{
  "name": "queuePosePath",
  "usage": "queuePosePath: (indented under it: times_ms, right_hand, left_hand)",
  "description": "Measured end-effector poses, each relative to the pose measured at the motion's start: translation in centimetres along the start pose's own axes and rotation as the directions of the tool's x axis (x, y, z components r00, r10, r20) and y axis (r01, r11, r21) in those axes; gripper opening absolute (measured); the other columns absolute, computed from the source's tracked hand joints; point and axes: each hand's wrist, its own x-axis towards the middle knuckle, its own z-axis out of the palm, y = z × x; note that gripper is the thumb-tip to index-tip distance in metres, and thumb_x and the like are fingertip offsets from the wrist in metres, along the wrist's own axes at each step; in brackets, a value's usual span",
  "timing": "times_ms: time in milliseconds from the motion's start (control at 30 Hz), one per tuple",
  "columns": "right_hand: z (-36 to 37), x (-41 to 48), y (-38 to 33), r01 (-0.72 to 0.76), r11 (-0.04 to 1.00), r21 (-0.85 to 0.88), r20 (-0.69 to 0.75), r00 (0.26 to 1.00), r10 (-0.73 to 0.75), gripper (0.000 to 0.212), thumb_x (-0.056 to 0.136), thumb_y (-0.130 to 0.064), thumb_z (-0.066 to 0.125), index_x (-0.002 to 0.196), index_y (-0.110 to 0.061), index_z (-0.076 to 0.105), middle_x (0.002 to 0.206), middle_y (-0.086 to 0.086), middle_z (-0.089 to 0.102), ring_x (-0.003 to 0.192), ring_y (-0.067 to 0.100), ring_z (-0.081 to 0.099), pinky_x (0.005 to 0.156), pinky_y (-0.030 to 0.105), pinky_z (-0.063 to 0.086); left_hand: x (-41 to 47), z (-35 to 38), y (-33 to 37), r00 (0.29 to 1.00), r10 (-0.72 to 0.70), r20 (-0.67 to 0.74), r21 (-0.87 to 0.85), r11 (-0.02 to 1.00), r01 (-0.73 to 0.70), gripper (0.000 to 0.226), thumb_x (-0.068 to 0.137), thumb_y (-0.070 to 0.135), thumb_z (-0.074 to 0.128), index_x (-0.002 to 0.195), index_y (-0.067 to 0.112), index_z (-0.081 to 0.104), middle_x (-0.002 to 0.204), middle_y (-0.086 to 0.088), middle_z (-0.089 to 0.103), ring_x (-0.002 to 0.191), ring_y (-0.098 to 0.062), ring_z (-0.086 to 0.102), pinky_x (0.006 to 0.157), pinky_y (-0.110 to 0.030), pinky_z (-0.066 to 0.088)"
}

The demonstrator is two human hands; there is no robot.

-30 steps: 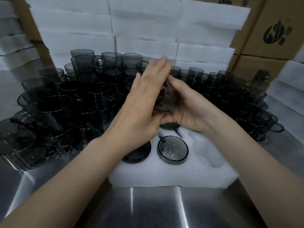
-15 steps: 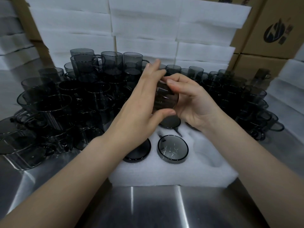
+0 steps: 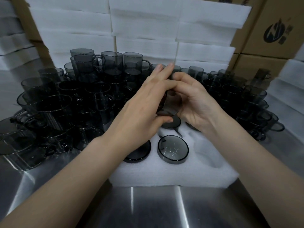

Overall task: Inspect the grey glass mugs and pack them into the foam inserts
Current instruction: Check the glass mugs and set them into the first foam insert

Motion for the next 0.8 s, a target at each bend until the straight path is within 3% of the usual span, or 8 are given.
queuePosePath:
  times_ms: [200, 333, 400, 500, 600, 700, 800]
  right_hand:
    - [0.04, 0.16, -0.03, -0.044, 0.999, 0.008, -0.035, 0.998, 0.044, 0.022, 0.09, 0.005, 0.051, 0.098, -0.015, 0.048, 0.072, 0.006, 0.057, 0.058, 0.016, 0.056, 0.054, 0.027, 0.049]
    - [0.14, 0.45, 0.4, -0.088, 0.996, -0.027, -0.087, 0.992, 0.086, 0.031, 0.09, 0.007, 0.045, 0.114, -0.011, 0.051, 0.098, 0.021, 0.053, 0.092, 0.032, 0.053, 0.075, 0.039, 0.049]
    - [0.26, 0.45, 0.48, -0.104, 0.994, -0.045, -0.086, 0.991, 0.1, 0.028, 0.089, 0.008, 0.044, 0.11, -0.008, 0.053, 0.089, 0.019, 0.056, 0.092, 0.033, 0.054, 0.072, 0.037, 0.05]
    - [0.35, 0.39, 0.44, -0.085, 0.995, -0.05, -0.048, 0.995, 0.083, 0.027, 0.092, 0.006, 0.045, 0.115, -0.007, 0.054, 0.086, 0.012, 0.061, 0.082, 0.024, 0.059, 0.064, 0.032, 0.053]
    - [0.52, 0.15, 0.28, -0.085, 0.996, -0.001, 0.067, 0.994, 0.085, 0.027, 0.099, -0.008, 0.045, 0.123, -0.003, 0.055, 0.101, 0.012, 0.064, 0.095, 0.023, 0.063, 0.079, 0.034, 0.055]
    - [0.43, -0.21, 0.02, -0.096, 0.995, -0.02, 0.162, 0.982, 0.098, 0.042, 0.098, -0.024, 0.042, 0.13, 0.001, 0.052, 0.115, 0.016, 0.062, 0.108, 0.026, 0.06, 0.098, 0.038, 0.049]
    - [0.16, -0.31, 0.02, -0.079, 0.996, -0.048, 0.228, 0.97, 0.088, 0.049, 0.097, -0.026, 0.043, 0.138, 0.001, 0.045, 0.123, 0.016, 0.058, 0.113, 0.026, 0.056, 0.1, 0.037, 0.046]
  left_hand:
    - [-0.02, 0.0, 0.17, 1.0, -0.012, 0.018, 0.031, 0.999, 0.011, 0.075, 0.07, 0.004, 0.083, 0.135, 0.014, 0.045, 0.158, 0.002, 0.025, 0.146, -0.006, 0.013, 0.113, -0.008, 0.015]
    - [0.1, 0.16, 0.39, 0.993, 0.042, 0.107, 0.074, 0.996, -0.05, 0.07, 0.069, 0.003, 0.083, 0.13, 0.01, 0.05, 0.158, -0.001, 0.028, 0.148, -0.012, 0.017, 0.116, -0.015, 0.018]
    - [0.07, 0.28, 0.33, 0.992, 0.035, 0.118, 0.083, 0.996, -0.045, 0.068, 0.069, 0.004, 0.083, 0.128, 0.012, 0.051, 0.158, 0.003, 0.028, 0.148, -0.01, 0.017, 0.115, -0.015, 0.021]
    - [-0.03, 0.3, 0.18, 0.998, -0.013, 0.056, 0.072, 0.997, 0.009, 0.073, 0.067, 0.005, 0.085, 0.13, 0.015, 0.05, 0.157, 0.006, 0.031, 0.145, -0.003, 0.018, 0.112, -0.01, 0.021]
    - [-0.15, 0.24, 0.13, 0.995, -0.085, -0.05, 0.008, 0.996, 0.085, 0.075, 0.065, 0.01, 0.087, 0.129, 0.017, 0.049, 0.154, 0.004, 0.036, 0.143, -0.004, 0.024, 0.111, -0.005, 0.018]
    - [-0.3, 0.06, 0.11, 0.966, -0.198, -0.164, -0.107, 0.978, 0.182, 0.071, 0.065, 0.023, 0.088, 0.119, 0.035, 0.043, 0.151, 0.007, 0.04, 0.137, -0.004, 0.037, 0.105, -0.008, 0.031]
    - [-0.41, -0.03, 0.06, 0.922, -0.297, -0.247, -0.202, 0.947, 0.251, 0.067, 0.063, 0.034, 0.087, 0.111, 0.037, 0.041, 0.148, 0.009, 0.044, 0.124, 0.002, 0.049, 0.096, -0.006, 0.039]
